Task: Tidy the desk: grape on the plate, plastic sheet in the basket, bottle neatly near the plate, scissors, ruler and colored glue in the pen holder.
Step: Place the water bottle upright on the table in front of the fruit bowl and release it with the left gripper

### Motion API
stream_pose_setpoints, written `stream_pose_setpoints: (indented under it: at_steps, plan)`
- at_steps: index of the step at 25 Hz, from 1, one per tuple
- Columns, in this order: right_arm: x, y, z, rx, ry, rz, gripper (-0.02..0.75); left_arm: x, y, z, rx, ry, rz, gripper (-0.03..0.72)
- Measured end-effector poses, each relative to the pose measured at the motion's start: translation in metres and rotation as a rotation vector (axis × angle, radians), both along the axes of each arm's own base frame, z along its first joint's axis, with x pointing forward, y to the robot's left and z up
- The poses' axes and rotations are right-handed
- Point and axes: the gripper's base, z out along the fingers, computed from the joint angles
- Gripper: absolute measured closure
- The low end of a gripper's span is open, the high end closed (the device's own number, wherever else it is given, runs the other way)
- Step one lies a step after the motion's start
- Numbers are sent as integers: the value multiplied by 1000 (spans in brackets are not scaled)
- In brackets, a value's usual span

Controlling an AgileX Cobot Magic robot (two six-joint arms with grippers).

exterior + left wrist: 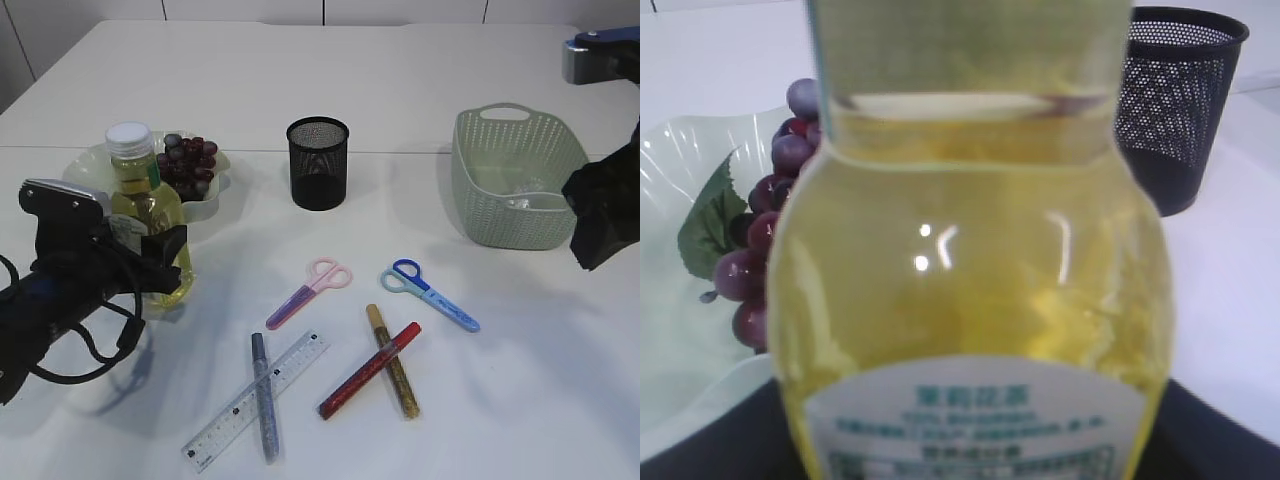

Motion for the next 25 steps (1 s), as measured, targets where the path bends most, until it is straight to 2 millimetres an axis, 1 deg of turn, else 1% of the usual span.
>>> stream_pose_setpoints:
  at_steps: [6, 8, 11, 19, 23, 25]
  plan:
    - [0, 0, 0, 0, 0, 0, 226, -1, -2, -1, 5, 3, -23, 117]
    - [0, 0, 0, 0, 0, 0, 226, -1, -3, -1, 9, 9, -34, 91]
    - [0, 0, 0, 0, 0, 0, 226, -2, -3, -1, 13, 16, -43, 74]
    - [1, -1, 0, -17, -7, 4, 226, -5, -4, 28, -4, -59, -58, 62]
    - [1, -1, 0, -14, -17, 5, 226, -5, -4, 47, -17, -115, -65, 63]
    - [2, -1, 0, -14, -21, 5, 226, -6, -4, 61, -28, -156, -64, 63]
